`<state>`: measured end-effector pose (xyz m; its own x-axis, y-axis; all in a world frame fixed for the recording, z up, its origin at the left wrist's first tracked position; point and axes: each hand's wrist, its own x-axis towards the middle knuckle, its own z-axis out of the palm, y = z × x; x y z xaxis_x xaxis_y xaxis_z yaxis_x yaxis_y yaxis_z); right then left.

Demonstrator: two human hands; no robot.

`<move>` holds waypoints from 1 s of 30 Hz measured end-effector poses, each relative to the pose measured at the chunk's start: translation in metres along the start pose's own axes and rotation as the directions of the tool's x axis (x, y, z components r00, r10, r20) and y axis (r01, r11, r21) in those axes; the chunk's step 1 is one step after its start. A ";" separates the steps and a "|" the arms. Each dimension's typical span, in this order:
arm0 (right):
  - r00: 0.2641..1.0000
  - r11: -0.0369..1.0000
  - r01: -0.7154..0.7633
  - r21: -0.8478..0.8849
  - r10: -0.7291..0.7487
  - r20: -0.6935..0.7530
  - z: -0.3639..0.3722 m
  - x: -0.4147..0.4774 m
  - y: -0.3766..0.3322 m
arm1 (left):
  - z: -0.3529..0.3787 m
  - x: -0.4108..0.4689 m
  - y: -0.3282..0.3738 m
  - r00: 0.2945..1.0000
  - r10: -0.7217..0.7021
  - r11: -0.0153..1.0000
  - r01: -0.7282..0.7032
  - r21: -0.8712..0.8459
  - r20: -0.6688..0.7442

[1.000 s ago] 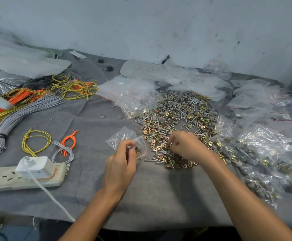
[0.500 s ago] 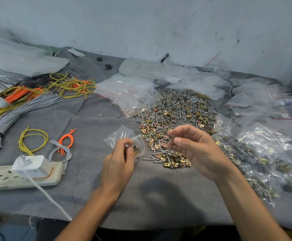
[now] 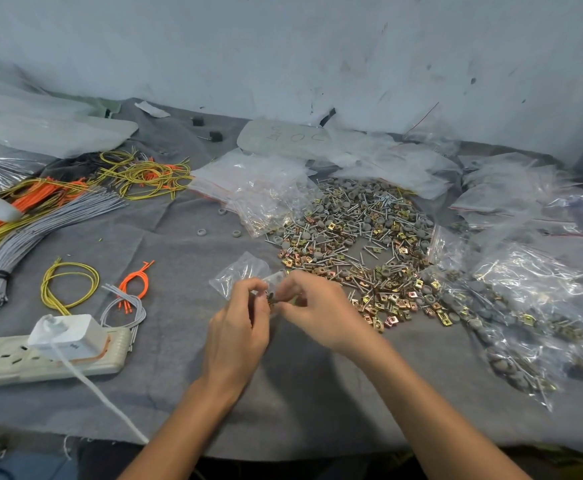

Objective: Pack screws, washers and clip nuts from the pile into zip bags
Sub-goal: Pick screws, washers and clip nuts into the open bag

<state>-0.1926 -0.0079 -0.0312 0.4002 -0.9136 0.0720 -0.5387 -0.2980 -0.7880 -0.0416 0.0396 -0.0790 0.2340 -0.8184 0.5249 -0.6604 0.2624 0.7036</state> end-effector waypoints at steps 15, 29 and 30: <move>0.955 0.976 -0.171 -0.138 0.129 -0.268 -0.071 -0.007 0.035 | 0.000 0.001 0.001 1.000 0.014 1.000 -0.014 0.011 -0.012; 0.989 0.868 -0.133 -0.478 0.145 -0.013 -0.053 0.051 0.036 | -0.001 0.001 -0.001 1.000 0.008 1.000 -0.007 -0.009 0.029; 0.988 0.857 -0.136 -0.498 0.154 -0.005 -0.050 0.054 0.036 | -0.001 0.001 -0.001 0.999 0.008 1.000 -0.007 -0.013 0.031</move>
<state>-0.2278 -0.0819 -0.0250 0.3086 -0.9500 -0.0469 -0.8849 -0.2687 -0.3804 -0.0399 0.0391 -0.0787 0.2065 -0.8320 0.5149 -0.6528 0.2748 0.7059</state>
